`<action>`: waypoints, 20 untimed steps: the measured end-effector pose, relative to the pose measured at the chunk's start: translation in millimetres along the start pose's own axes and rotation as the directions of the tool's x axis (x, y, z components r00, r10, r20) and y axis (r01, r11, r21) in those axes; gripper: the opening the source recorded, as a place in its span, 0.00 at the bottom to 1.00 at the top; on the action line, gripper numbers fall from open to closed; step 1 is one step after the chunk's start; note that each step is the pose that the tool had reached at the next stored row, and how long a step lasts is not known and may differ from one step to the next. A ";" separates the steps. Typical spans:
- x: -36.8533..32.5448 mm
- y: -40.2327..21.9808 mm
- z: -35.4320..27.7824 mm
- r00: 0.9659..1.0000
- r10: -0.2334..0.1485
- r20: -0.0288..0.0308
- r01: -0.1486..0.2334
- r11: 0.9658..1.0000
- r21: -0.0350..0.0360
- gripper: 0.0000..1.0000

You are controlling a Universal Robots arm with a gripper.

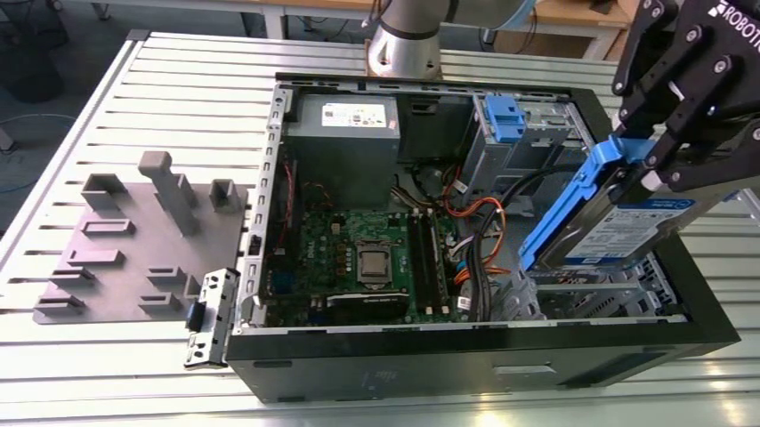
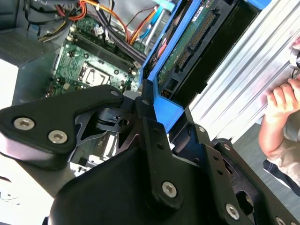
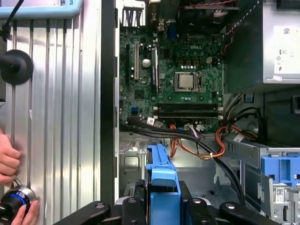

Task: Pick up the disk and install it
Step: 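Pick up the disk, then insert the disk into the insertion slot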

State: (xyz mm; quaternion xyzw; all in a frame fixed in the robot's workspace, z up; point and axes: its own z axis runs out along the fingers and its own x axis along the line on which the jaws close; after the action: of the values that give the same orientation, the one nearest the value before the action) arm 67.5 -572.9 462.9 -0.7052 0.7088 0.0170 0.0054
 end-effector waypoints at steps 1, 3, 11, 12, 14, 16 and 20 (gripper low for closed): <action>-0.3 -2.9 0.1 1.000 0.000 0.000 0.000 1.000 0.000 0.36; -0.9 -8.3 0.8 1.000 0.000 0.000 0.000 1.000 -0.001 0.36; -3.7 -20.5 7.5 1.000 0.000 0.000 0.000 1.000 -0.004 0.36; -3.8 -21.0 8.3 1.000 0.000 0.000 0.000 1.000 -0.004 0.36; -3.4 -21.4 9.7 1.000 0.000 0.000 0.000 1.000 -0.004 0.36; -3.3 -21.0 9.7 1.000 -0.001 0.000 0.001 1.000 -0.004 0.36; -3.3 -19.9 9.9 1.000 -0.001 0.000 0.001 1.000 -0.004 0.36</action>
State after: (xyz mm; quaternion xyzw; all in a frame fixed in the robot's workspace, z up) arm 87.2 -569.5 452.8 -0.7055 0.7085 0.0183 0.0039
